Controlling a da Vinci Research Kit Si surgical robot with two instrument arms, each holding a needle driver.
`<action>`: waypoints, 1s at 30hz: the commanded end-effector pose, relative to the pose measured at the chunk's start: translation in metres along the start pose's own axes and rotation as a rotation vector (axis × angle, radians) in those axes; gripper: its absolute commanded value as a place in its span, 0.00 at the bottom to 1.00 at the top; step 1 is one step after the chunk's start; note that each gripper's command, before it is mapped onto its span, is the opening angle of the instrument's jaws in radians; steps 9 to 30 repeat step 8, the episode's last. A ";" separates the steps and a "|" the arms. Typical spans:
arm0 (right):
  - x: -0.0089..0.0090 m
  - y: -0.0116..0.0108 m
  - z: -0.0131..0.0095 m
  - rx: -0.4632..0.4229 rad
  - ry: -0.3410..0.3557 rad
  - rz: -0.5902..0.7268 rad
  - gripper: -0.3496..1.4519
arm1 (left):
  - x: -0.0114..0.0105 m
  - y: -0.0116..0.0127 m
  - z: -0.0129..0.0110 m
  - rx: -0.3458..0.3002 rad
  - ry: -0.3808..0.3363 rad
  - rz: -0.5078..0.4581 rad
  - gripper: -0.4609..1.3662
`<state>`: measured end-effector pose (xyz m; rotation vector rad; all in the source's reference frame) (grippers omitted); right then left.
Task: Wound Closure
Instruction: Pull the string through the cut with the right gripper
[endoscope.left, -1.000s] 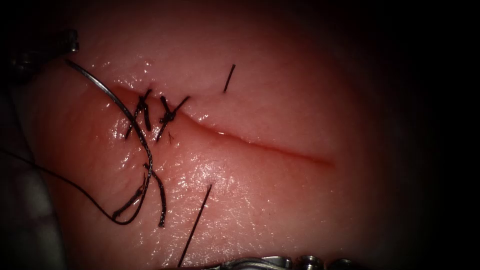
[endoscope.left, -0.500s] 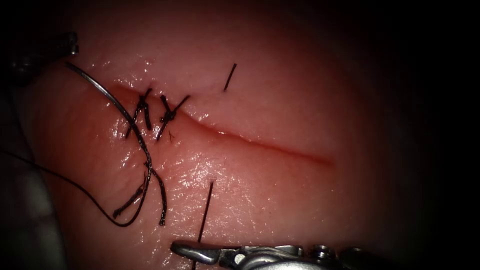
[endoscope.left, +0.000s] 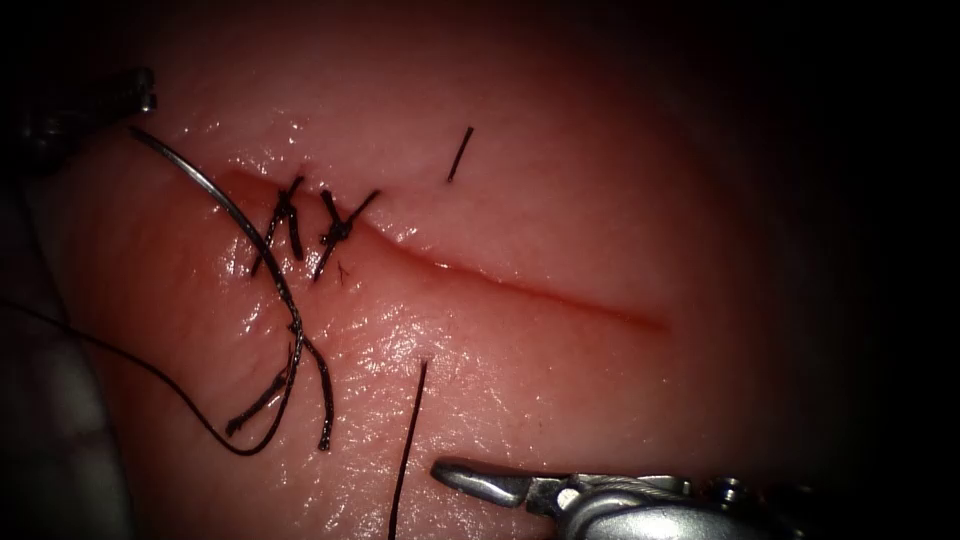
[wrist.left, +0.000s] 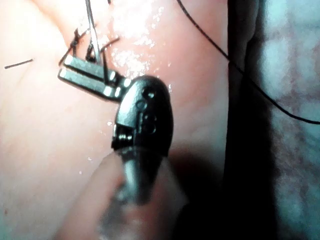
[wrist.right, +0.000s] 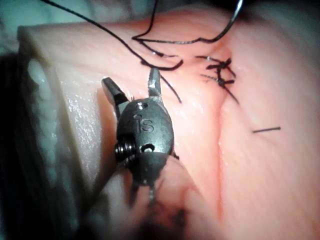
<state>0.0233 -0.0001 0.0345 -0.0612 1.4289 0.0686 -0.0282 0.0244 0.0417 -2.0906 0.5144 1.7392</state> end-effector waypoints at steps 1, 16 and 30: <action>-0.0001 0.0000 0.0001 -0.001 0.001 0.000 0.83 | 0.0000 0.0000 0.0000 -0.006 0.000 0.000 0.06; -0.0004 0.0004 0.0001 -0.010 0.000 0.003 0.83 | -0.0001 -0.0001 0.0000 -0.007 0.001 0.000 0.06; -0.0004 0.0004 0.0001 -0.010 0.000 0.003 0.83 | -0.0001 -0.0001 0.0000 -0.007 0.001 0.000 0.06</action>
